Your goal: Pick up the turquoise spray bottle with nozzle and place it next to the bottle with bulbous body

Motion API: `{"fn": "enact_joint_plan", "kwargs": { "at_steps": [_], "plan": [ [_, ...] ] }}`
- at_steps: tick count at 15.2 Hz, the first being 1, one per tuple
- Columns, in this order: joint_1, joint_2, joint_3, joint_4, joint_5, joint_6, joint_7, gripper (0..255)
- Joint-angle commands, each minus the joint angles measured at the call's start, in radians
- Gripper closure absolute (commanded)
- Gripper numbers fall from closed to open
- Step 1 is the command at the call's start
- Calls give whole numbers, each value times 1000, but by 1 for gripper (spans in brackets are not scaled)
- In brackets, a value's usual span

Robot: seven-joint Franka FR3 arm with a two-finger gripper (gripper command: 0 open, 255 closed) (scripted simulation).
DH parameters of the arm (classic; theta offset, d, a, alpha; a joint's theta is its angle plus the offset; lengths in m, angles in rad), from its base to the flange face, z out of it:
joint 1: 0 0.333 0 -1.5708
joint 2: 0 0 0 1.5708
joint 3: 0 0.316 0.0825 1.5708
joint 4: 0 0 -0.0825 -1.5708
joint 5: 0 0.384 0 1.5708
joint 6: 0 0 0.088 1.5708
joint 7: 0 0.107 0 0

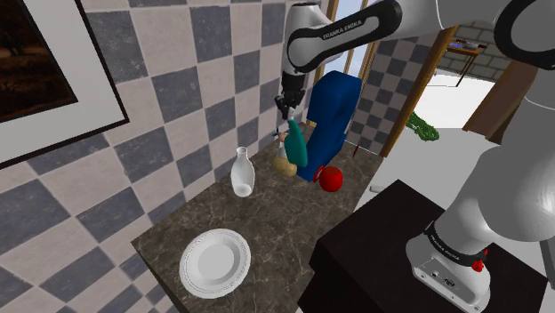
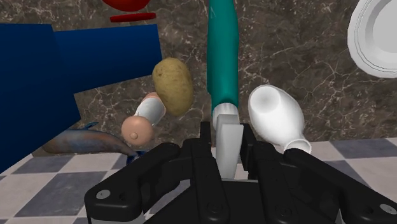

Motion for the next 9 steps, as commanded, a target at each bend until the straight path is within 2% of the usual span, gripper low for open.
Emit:
{"fn": "enact_joint_plan", "kwargs": {
  "at_steps": [1,9],
  "plan": [
    [-1,11,0,-15,2,26,-1,255],
    [-3,59,2,-63,9,122,-4,255]
  ]
}}
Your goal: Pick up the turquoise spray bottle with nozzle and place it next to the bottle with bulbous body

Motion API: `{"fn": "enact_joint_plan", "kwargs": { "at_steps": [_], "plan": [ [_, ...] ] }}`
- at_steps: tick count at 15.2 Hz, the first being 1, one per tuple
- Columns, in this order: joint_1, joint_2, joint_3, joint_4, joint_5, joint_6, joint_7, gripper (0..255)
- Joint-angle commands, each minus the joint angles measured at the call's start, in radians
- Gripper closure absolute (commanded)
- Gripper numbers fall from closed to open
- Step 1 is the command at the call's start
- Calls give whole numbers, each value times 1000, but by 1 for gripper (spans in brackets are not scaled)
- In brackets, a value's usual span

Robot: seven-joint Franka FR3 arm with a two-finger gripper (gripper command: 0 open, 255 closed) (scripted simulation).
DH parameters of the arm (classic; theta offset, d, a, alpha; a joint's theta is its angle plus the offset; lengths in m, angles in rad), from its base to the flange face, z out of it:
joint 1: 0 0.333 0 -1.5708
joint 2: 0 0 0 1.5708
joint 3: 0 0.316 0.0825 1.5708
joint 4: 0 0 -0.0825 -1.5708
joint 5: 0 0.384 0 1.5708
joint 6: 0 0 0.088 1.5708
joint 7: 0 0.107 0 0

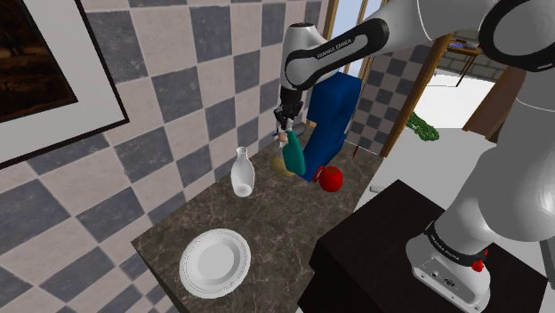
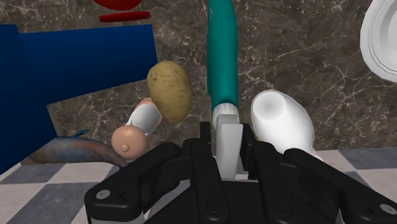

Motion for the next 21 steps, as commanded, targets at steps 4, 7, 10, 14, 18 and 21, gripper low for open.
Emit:
{"fn": "enact_joint_plan", "kwargs": {
  "at_steps": [4,7,10,14,18,21],
  "plan": [
    [-3,35,1,-26,6,62,-4,255],
    [-4,58,3,-38,10,96,-6,255],
    [-6,82,5,-48,14,130,-7,255],
    [-8,117,7,-58,20,175,-10,255],
    [-11,155,11,-64,26,218,-13,255],
    [-13,184,14,-67,31,250,-15,255]
  ]
}}
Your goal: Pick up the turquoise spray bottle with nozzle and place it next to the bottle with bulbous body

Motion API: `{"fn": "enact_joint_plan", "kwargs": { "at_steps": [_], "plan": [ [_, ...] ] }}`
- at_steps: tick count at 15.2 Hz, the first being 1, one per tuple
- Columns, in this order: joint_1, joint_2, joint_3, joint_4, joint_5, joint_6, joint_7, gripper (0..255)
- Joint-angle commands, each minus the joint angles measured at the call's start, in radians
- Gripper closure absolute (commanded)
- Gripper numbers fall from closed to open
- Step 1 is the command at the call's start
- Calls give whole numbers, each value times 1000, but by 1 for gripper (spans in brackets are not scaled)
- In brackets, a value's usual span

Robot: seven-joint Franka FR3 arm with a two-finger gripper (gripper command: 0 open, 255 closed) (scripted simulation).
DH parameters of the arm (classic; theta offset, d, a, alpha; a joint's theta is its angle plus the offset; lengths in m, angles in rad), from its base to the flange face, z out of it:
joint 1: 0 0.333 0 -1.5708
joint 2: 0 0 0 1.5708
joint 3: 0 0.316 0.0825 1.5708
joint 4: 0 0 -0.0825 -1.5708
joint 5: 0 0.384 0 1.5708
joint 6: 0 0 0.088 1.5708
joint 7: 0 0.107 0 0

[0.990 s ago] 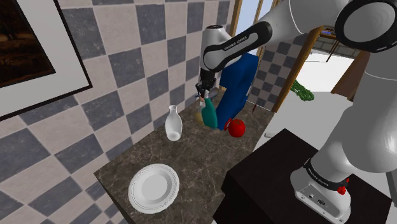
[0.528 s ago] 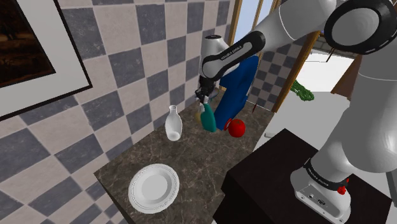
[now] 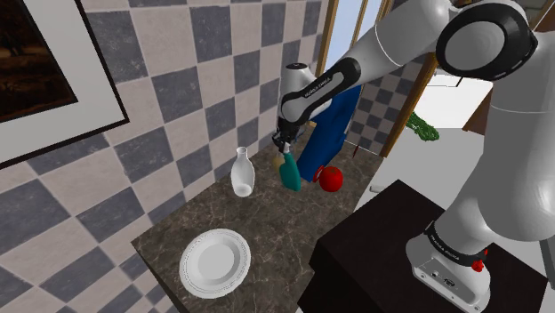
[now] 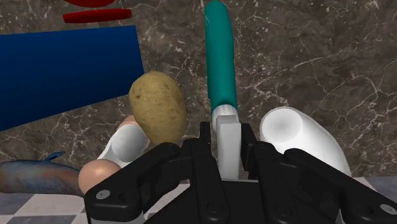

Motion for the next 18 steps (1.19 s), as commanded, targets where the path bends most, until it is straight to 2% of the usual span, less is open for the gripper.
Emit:
{"fn": "enact_joint_plan", "kwargs": {
  "at_steps": [1,6,14,15,18],
  "plan": [
    [-3,21,2,1,4,21,-3,255],
    [-8,78,8,3,12,75,-7,255],
    [-8,78,8,3,12,75,-7,255],
    [-8,78,8,3,12,75,-7,0],
    [-8,78,8,3,12,75,-7,0]
  ]
}}
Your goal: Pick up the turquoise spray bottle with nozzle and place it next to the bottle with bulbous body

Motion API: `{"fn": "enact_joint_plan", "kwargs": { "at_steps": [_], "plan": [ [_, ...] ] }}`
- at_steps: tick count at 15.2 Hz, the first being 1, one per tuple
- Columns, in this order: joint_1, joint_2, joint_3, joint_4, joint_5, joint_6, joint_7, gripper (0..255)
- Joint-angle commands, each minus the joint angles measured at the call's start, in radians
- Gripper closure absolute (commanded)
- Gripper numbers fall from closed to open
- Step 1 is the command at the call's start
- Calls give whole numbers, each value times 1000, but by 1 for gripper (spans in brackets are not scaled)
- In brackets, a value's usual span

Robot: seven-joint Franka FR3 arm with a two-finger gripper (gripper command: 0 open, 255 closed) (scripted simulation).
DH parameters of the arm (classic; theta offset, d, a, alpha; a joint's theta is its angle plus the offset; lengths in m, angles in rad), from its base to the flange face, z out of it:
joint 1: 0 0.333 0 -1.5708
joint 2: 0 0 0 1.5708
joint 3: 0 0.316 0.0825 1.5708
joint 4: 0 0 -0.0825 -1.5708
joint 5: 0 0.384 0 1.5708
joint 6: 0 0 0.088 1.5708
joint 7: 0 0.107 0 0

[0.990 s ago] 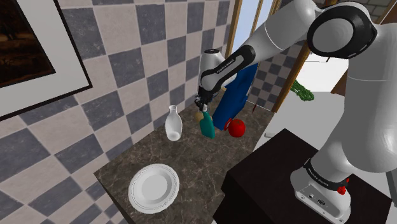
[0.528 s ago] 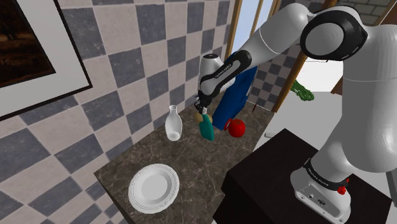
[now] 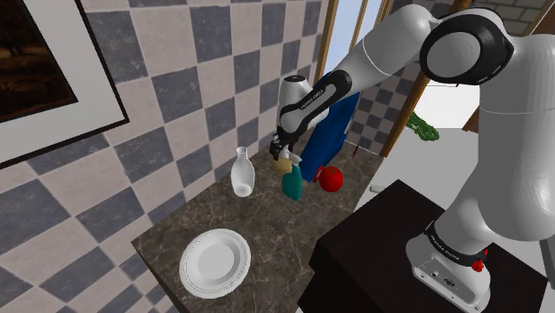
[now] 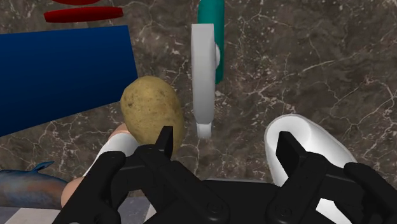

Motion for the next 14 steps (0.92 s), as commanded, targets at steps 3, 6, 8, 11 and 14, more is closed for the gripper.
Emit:
{"fn": "enact_joint_plan", "kwargs": {
  "at_steps": [3,6,8,11,14],
  "plan": [
    [3,-28,-3,-4,-4,-24,3,0],
    [12,-103,-11,-9,-16,-94,11,0],
    [11,-103,-11,-9,-16,-94,11,0],
    [11,-103,-11,-9,-16,-94,11,0],
    [11,-103,-11,-9,-16,-94,11,0]
  ]
}}
